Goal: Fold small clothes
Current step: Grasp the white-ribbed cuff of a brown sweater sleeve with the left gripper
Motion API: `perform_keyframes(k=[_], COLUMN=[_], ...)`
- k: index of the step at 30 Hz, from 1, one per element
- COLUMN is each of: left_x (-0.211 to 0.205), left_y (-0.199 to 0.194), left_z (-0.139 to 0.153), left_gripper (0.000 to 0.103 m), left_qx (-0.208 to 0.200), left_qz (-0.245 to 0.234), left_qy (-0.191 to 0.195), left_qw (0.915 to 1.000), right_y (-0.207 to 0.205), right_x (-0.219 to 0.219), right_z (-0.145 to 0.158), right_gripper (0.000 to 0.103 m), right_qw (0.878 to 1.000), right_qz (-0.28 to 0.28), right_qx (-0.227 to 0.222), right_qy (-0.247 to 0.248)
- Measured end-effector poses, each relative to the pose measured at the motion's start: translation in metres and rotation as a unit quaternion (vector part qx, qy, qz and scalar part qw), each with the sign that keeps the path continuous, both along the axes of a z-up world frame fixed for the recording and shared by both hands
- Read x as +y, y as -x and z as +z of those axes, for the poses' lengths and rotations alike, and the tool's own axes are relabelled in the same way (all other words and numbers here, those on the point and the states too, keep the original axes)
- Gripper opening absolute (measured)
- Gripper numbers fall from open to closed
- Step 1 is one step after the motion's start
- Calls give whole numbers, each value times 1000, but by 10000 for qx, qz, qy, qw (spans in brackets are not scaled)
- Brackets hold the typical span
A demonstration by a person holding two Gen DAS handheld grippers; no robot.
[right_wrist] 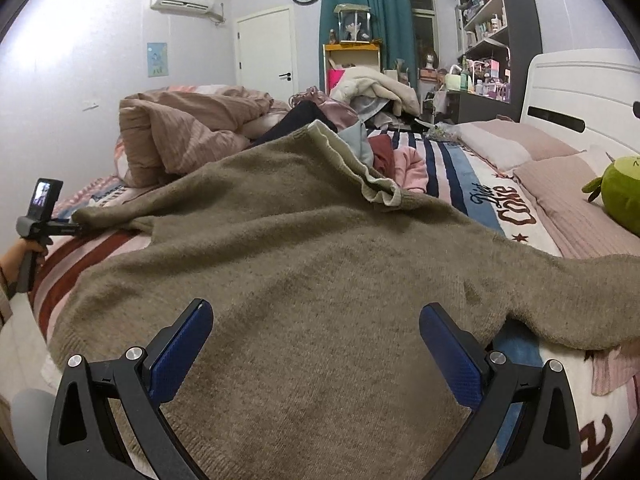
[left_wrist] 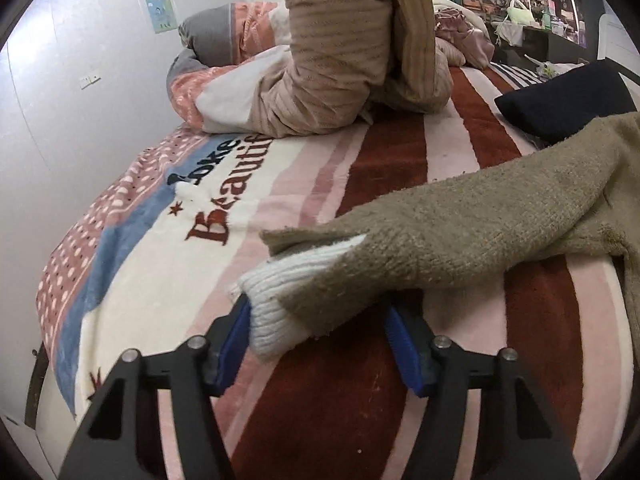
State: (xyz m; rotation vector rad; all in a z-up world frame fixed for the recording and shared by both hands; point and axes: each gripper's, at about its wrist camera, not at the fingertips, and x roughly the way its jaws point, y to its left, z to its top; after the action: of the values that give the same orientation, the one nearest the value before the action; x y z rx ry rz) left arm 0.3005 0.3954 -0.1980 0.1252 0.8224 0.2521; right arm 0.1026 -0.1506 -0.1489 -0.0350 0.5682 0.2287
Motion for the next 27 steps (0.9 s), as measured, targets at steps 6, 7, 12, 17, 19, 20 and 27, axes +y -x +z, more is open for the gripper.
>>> perform_keyframes(k=[6, 7, 12, 17, 19, 20, 27], left_x=[-9, -12, -37, -89, -114, -125, -216], left_y=[12, 15, 33, 58, 70, 74, 119], left_z=[14, 19, 61, 116, 138, 147, 209], left_gripper=[11, 11, 10, 10, 10, 10, 10], left_qx=[-379, -472, -945, -1420, -1638, -1725, -2259], left_qz=[-54, -54, -279, -650, -839, -925, -1714], left_qy=[336, 300, 318, 94, 42, 29, 109], left_qw=[9987, 9984, 9946, 9877, 9829, 9807, 9589], right_y=[0, 0, 4, 15, 20, 23, 41], right_x=[-3, -5, -9, -18, -24, -27, -49], right_z=[3, 2, 4, 11, 14, 15, 26], right_gripper=[103, 103, 103, 103, 103, 103, 103], right_qw=[9999, 9999, 9997, 9994, 9990, 9988, 9976], right_qz=[-12, -12, 31, 69, 78, 84, 35], right_qx=[-32, -19, -42, -166, -201, -223, -446], right_qy=[-99, -137, -259, -295, -389, -434, -526])
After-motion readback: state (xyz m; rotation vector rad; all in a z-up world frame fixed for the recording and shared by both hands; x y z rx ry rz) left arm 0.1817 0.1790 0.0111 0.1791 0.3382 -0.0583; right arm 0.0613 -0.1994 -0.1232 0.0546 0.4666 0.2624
